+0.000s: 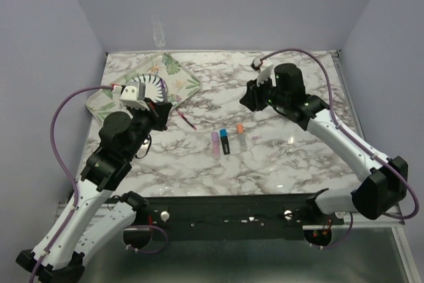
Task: Insert the pens into the pen caps
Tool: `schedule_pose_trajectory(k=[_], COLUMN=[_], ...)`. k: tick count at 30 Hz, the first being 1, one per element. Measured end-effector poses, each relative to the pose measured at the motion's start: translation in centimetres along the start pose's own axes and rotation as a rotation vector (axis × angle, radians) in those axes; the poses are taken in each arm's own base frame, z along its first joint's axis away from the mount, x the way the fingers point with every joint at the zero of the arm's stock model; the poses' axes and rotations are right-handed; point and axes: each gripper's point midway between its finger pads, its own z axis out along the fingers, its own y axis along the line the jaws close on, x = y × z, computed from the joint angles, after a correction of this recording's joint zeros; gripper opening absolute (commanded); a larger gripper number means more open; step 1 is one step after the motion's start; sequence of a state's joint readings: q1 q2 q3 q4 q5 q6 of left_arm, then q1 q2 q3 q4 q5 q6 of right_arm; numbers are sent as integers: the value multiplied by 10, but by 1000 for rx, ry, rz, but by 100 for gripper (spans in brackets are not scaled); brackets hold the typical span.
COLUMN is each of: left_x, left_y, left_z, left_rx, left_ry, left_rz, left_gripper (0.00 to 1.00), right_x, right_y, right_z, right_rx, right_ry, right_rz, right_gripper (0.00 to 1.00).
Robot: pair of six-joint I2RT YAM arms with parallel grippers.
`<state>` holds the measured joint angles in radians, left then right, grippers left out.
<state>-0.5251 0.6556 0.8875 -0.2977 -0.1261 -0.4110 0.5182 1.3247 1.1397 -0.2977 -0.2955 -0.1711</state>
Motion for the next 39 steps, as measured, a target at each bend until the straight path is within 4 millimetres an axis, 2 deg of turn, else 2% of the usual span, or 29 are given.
schedule_pose_trajectory(k=[3, 5, 6, 7, 9, 10, 12, 15, 16, 19, 22, 27, 31, 36, 39], left_x=[0, 0, 0, 1, 2, 2, 3, 2, 2, 1, 0, -2, -2, -3, -3], left_y=[0, 0, 0, 1, 1, 2, 2, 3, 3, 3, 2, 2, 2, 1, 1], left_z=[0, 0, 0, 0, -1, -1, -2, -2, -3, -3, -4, -6, -6, -7, -7], left_rx=[0, -1, -1, -2, -3, -4, -6, -7, -8, -7, -5, -3, -2, 0, 0], left_ry=[0, 0, 0, 0, 0, 0, -2, -6, -6, -10, -14, -21, -22, -24, -23], left_rz=[0, 0, 0, 0, 1, 1, 0, 0, 0, -1, -1, -2, -3, -3, -3], left_gripper=[0, 0, 0, 0, 0, 0, 0, 0, 0, 0, 0, 0, 0, 0, 0], right_x=[-12, -2, 2, 8, 21, 25, 28, 39, 45, 81, 114, 143, 165, 196, 204], right_y=[2, 3, 3, 2, 1, 1, 4, 10, 13, 24, 30, 25, 11, -9, -20], right_z=[7, 14, 16, 19, 23, 24, 25, 20, 19, 10, 10, 20, 21, 9, 7], right_rx=[48, 115, 146, 184, 294, 342, 406, 478, 496, 599, 707, 838, 942, 1073, 1127], right_ry=[14, 87, 114, 159, 250, 286, 326, 356, 359, 404, 468, 535, 539, 514, 487], right_rz=[350, 635, 736, 825, 1039, 1138, 1288, 1472, 1519, 1715, 1822, 1890, 1944, 2015, 2034], right_gripper=[39, 37, 35, 38, 48, 63, 63, 47, 44, 52, 54, 53, 53, 53, 53])
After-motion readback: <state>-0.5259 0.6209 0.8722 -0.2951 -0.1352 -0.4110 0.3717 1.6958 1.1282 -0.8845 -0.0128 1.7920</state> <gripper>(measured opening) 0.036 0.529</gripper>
